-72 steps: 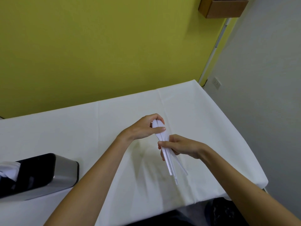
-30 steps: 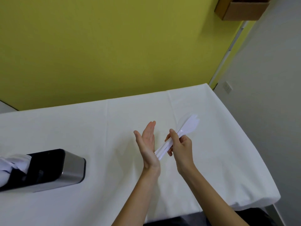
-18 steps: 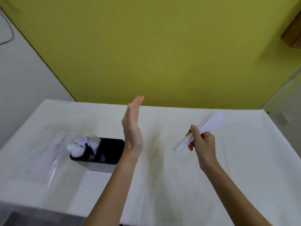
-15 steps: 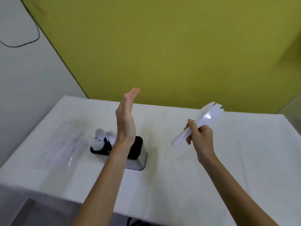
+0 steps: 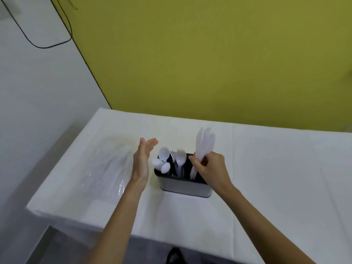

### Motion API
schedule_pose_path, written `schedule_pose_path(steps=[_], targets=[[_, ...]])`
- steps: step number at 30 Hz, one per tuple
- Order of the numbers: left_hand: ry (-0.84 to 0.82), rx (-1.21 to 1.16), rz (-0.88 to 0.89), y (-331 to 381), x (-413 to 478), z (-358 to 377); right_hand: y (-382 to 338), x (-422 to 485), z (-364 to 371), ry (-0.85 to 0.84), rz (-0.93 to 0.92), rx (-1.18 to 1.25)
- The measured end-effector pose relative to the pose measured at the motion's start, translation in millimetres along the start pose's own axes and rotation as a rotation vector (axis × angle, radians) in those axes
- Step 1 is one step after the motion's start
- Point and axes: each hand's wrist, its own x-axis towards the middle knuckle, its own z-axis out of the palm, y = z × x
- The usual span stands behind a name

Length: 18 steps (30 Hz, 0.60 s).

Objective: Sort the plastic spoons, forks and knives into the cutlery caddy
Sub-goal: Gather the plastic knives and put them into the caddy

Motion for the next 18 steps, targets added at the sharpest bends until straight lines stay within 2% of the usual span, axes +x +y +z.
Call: schedule_pose_path(steps=[4,9,13,18], targets=[[-0.067,-0.051,-0.130,-21,7,-1,-1,-7,7,-0.069,-0.016,-0.178],[-0.107,-0.105,-0.193,-30,5,4,-6,-9,1,-0.107,0.014,-0.229],[-0.100,-0.147,-0.187,-31,3,6,-5,-11,-2,-0.027,-0.003,-0.164],[-0.110,-0.147,-0.195,-36,4,6,-5,-11,-3,0.081,-0.098,-0.196]])
